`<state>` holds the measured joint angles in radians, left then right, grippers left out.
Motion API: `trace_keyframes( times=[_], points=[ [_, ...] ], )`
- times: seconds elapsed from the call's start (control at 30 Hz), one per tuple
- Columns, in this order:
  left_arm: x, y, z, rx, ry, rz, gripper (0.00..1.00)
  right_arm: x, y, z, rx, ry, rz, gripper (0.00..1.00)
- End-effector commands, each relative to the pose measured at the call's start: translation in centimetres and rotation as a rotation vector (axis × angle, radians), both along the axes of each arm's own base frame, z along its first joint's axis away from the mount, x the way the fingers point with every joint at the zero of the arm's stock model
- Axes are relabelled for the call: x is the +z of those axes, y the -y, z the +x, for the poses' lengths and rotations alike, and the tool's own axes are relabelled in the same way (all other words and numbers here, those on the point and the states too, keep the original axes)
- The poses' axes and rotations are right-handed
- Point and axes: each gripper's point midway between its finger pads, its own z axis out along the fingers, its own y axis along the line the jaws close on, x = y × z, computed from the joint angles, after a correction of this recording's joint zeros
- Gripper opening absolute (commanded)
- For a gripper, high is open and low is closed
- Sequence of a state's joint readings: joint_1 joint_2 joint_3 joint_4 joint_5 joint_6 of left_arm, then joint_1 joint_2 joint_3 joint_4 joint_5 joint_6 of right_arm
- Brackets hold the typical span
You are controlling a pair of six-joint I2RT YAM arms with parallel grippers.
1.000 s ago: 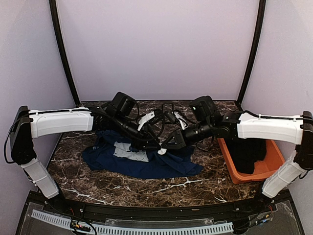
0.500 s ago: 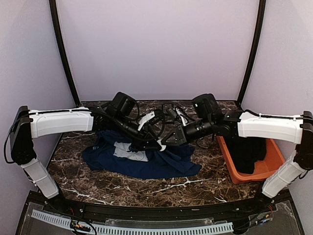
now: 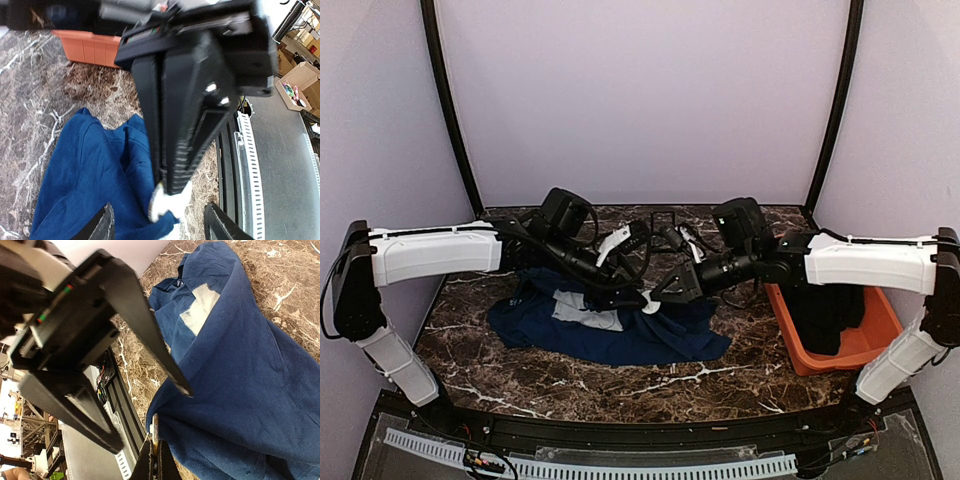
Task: Pin the brooch onto the clothing
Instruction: Pin the brooch onto the flattened clothing.
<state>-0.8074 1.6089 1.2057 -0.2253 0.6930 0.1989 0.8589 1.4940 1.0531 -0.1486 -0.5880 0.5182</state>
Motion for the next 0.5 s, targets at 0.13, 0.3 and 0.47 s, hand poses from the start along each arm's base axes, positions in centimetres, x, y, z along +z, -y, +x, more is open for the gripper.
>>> trace_keyframes(
  times=[0.13, 0.3, 0.47],
  points=[
    [0.7, -0.5, -0.8, -0.032, 0.028, 0.006, 0.6, 1.2, 0.1, 0.0, -0.001, 0.025, 0.047, 0.0],
    [-0.3, -0.2, -0.7, -0.048, 0.001, 0.049, 0.6, 2.1, 0.0, -0.2, 0.01, 0.031, 0.07, 0.0],
    [-0.5, -0.2, -0.6, -0.039, 0.004, 0.058, 0.6, 2.6, -0.1, -0.3, 0.022, 0.035, 0.088, 0.0]
  ],
)
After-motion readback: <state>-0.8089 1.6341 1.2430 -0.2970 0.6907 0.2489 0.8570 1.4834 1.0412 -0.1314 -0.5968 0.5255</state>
